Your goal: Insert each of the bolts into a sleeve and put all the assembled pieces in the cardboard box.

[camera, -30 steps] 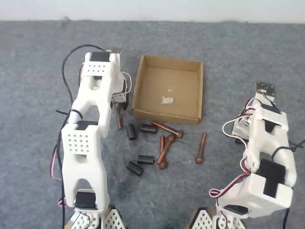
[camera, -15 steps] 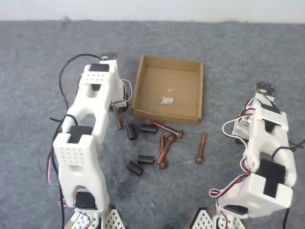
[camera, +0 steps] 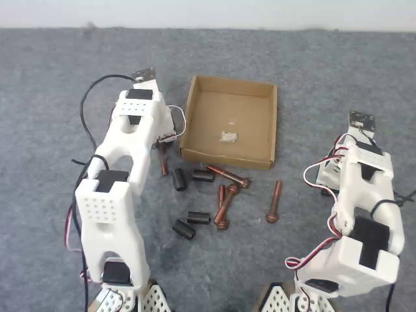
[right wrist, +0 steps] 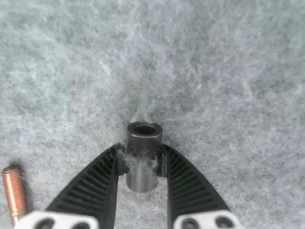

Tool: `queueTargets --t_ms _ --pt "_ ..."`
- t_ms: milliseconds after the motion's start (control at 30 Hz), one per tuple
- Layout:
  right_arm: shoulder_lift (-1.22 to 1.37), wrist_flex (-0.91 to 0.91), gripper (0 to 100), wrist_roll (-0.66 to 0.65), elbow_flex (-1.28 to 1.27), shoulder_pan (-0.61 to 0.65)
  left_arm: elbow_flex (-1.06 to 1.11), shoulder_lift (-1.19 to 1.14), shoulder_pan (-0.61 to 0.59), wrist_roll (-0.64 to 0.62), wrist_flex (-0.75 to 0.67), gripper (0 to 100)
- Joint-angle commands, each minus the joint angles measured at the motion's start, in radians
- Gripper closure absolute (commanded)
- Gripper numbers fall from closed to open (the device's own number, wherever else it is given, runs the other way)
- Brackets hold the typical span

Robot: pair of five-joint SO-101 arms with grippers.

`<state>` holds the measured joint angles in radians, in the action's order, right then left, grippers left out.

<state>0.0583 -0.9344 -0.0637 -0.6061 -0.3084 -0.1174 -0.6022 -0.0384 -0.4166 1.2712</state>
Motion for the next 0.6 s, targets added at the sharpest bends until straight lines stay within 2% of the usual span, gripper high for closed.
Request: queueTargets --t_ms 0,300,467,567 --pt "-0.004 -0.002 99.2 -0.023 0.044 -0.004 -0.016 0.003 -0.003 0.040 -0.011 99" --pt "-0.004 -0.002 99.2 -0.023 0.044 -0.004 -0.013 0.009 -0.014 0.046 -0.009 99" --pt "-0.010 -0.002 99.2 -0.023 0.044 -0.004 0.005 0.052 -0.044 0.124 -0.015 99" --pt "-0.013 -0.004 99.2 -0.025 0.044 0.007 0.087 0.114 -0.046 0.181 -0.078 99"
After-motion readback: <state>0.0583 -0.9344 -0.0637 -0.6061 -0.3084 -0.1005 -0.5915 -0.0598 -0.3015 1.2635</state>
